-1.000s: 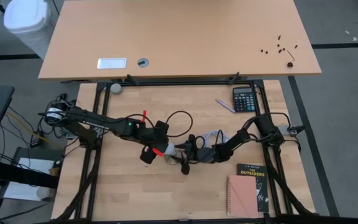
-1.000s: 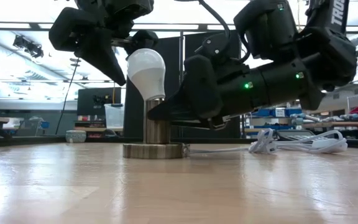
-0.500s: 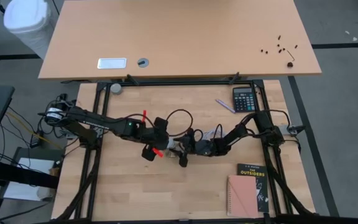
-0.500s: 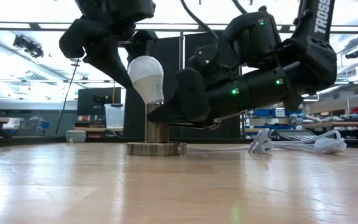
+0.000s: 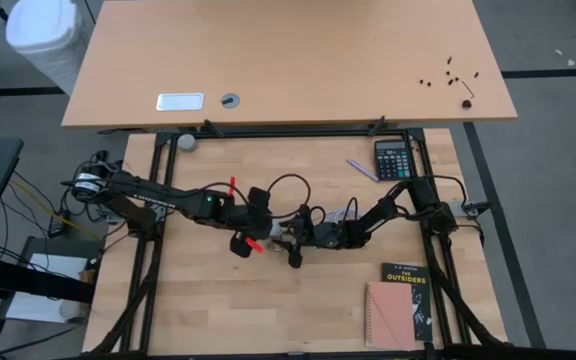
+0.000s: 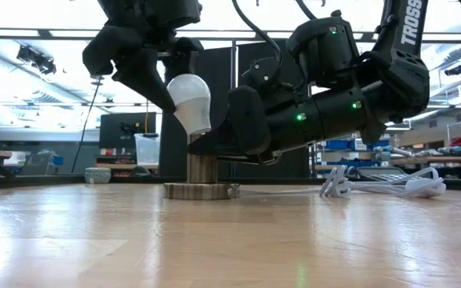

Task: Screw lightbulb
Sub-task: Insert the light bulb into the lamp

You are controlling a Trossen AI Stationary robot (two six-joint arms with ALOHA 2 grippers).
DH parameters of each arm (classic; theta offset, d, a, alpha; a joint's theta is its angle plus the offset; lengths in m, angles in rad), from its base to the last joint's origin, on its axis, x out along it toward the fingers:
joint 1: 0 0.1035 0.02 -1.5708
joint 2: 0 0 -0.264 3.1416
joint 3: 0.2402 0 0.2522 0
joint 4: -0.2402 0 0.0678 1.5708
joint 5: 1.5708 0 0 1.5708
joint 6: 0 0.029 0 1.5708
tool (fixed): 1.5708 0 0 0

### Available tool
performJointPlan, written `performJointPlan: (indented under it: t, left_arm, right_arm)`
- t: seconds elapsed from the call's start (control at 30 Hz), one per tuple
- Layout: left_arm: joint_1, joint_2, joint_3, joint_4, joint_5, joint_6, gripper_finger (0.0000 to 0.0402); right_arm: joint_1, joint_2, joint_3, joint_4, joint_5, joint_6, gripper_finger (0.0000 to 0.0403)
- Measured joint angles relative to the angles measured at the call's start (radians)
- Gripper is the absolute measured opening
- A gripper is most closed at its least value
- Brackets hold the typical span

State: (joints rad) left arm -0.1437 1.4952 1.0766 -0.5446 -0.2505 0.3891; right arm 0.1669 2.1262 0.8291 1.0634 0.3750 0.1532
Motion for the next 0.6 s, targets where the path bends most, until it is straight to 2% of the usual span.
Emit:
performJointPlan:
  t: [0.1, 0.3, 0.6]
  left_arm:
    - [0.000, 0.000, 0.000, 0.026, 0.034, 0.001, 0.0330]
    - [0.000, 0.026, 0.000, 0.027, 0.036, 0.034, 0.0330]
    - [0.000, 0.045, 0.016, 0.025, 0.030, 0.051, 0.0330]
  right_arm:
    - [0.000, 0.000, 0.000, 0.000, 0.000, -0.004, 0.0232]
    - [0.000, 0.000, 0.000, -0.001, 0.000, -0.010, 0.0181]
    - [0.000, -0.002, 0.001, -0.014, 0.012, -0.003, 0.0176]
